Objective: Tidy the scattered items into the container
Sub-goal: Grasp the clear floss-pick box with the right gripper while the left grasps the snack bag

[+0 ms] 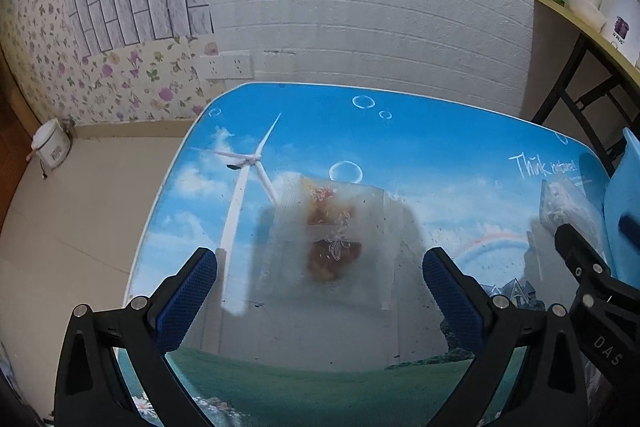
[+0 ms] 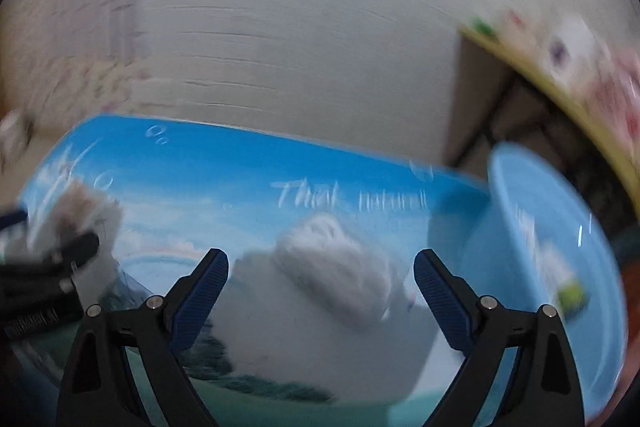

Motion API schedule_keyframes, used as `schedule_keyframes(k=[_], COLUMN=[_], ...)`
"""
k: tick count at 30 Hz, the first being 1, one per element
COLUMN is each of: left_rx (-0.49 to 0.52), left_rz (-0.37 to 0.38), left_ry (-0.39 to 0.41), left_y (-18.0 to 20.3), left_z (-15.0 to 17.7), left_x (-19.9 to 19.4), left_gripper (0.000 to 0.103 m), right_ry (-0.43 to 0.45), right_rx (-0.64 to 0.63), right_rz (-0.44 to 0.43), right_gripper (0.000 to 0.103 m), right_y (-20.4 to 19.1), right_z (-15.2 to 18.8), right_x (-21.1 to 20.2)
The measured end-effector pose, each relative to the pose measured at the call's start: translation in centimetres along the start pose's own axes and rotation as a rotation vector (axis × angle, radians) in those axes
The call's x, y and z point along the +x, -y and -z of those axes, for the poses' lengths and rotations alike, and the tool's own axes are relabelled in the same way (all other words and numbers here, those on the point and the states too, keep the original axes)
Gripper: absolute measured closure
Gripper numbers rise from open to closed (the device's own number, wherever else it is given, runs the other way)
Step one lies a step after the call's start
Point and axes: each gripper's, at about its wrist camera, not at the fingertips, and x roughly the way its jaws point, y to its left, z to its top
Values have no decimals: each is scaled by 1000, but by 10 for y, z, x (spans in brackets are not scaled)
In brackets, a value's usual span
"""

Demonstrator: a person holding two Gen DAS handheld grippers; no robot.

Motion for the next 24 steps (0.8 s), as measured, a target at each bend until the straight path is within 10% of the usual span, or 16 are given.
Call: schedule_keyframes(k=[9,24], left_rx=[6,46], left_rz=[13,-22], left_ry=[-8,-22], left_y=[1,2], left_z=[1,-6], left_x=[2,11], left_gripper=[0,0], right_ry=[-163,-202], right_rx=[343,377], right_rz=[65,84], right_gripper=[8,8], right_y=[21,7], right_z=[-2,-15], right_x=[22,43])
